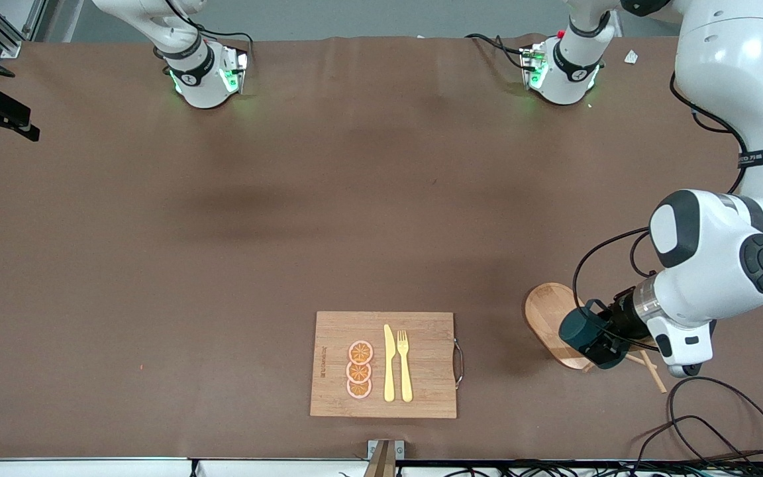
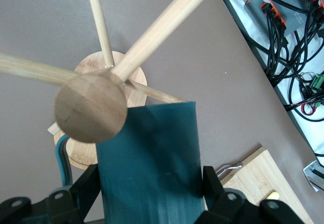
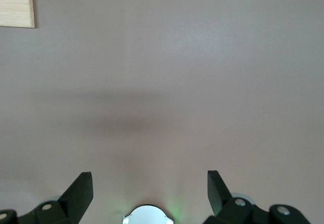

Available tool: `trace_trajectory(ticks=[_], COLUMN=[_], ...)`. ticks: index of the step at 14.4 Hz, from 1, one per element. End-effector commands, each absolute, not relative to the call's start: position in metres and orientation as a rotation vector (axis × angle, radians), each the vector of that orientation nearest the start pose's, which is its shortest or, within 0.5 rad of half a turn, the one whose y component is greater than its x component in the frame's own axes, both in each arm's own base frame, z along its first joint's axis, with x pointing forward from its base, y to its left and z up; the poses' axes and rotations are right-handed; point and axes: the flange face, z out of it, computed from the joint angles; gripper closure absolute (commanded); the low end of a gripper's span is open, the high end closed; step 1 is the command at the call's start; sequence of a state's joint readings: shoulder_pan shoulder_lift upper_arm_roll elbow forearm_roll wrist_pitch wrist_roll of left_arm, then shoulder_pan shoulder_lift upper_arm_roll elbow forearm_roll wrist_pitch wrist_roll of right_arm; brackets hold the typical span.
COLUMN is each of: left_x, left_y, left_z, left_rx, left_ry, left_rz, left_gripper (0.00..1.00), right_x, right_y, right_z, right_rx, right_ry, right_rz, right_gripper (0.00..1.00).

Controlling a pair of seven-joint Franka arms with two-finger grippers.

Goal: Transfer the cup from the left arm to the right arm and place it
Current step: 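Lift the mug off the stand's peg with the left gripper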

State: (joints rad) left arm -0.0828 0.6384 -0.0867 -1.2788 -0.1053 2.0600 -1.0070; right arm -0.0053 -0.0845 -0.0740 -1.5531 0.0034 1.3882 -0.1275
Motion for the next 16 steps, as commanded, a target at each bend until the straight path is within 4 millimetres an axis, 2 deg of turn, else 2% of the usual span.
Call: trace_trajectory(ticks=[1,7,9,14,15,16], left_x=[0.739,0.735,0.731,0.725,0.724,0.721], left_y=[-0.116,-0.119,-0.123,-0.130,-0.132,-0.142], left_z=[0.392,0.402,0.417,0.426,0.427,0.429], left_rx=[-3.007,-2.998,-3.001,-2.981,-2.976,-2.980], left_ry=[-1.481,-1.497,-1.498,-1.510,-1.518,-1.520], left_rz=[-0.045,-0.019,-0.028,0.004,0.011,0.016], left_gripper=[0.33,0.35,0.36,0.38,0.38,0.38], right_x=[0.498,0.498,0.498,0.498,0.499,0.498], right_y=[-0.044,-0.043,-0.044,-0.043,-0.042,-0.042], right_z=[0.667,0.667,0.667,0.667,0.667,0.667], right_rx=[-3.125,-3.125,-3.125,-3.125,-3.126,-3.125], right_ry=[-0.073,-0.075,-0.073,-0.075,-0.077,-0.077], right_rz=[0.119,0.119,0.119,0.119,0.116,0.119], right_gripper=[0.00,0.00,0.00,0.00,0.00,0.00])
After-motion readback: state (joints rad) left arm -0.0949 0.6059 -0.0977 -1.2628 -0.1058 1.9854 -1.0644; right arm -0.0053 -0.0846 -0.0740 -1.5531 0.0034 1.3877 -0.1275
